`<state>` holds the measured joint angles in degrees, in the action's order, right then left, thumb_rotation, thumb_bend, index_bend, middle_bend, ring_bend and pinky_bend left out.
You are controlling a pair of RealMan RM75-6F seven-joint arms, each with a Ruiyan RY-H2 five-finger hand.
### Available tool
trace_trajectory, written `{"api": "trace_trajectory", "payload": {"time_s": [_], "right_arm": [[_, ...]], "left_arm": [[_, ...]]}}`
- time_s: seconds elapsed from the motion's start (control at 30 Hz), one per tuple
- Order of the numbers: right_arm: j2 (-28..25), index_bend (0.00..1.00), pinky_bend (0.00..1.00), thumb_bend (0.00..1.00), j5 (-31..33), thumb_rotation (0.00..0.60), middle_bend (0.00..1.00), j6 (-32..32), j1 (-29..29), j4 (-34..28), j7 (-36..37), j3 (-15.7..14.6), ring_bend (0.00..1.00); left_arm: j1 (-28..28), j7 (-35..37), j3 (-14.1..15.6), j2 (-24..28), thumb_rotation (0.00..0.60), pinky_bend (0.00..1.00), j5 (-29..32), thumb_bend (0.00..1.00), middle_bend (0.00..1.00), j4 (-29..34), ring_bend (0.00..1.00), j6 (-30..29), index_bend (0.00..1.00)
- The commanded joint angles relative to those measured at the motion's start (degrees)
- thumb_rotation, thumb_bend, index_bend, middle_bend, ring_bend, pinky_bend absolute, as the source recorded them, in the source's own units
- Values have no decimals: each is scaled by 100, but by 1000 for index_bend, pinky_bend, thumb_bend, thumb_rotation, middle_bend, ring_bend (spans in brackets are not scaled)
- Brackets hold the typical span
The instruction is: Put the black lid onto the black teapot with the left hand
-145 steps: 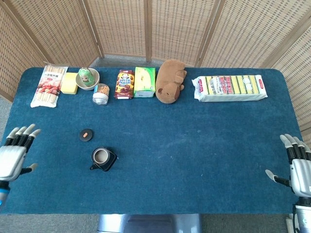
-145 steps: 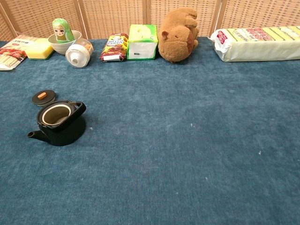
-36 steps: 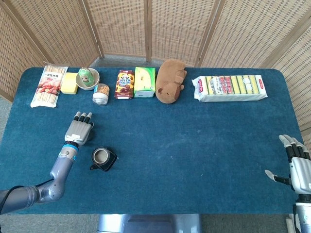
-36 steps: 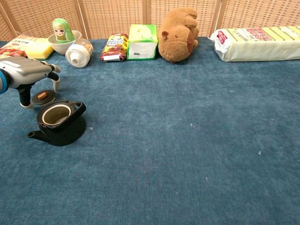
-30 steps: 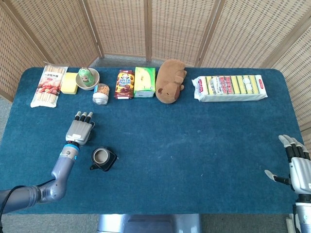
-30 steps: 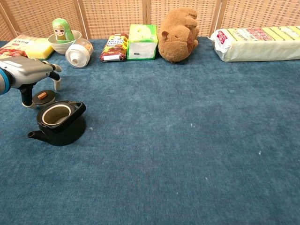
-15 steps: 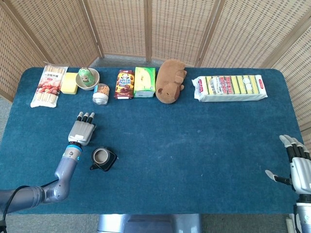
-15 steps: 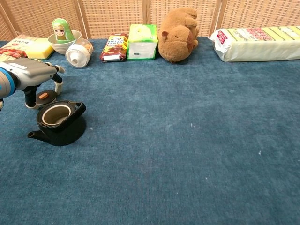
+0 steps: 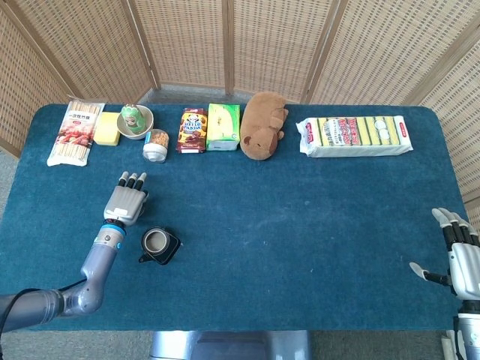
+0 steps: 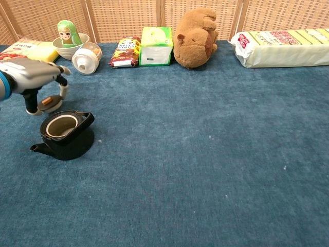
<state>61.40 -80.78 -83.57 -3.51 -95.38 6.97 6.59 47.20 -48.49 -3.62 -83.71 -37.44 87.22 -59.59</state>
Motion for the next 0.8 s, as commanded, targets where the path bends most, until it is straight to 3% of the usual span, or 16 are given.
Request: {"api": "trace_trajectory", "payload": {"time_s": [0.03,0.37,0.8], "right_arm": [[3,70,0,124,-12,600,68,-2,1,-2,-13,-8,71],[23,70,0,123,-17,600,68,-17,3,-15,-70,-16,72],[3,70,0,124,-19,600,68,-31,14,-22,-23,-14,72]], "left_arm": [[-51,121,-46,323,600,0,-203,246,0,421,0,-148,430],[-205,300,80,1136,600,0,-979,247,0,1551,0,-416,430],[-464,-279,740,1365,600,0,-2088,247,0,2522,0,-792,430]]}}
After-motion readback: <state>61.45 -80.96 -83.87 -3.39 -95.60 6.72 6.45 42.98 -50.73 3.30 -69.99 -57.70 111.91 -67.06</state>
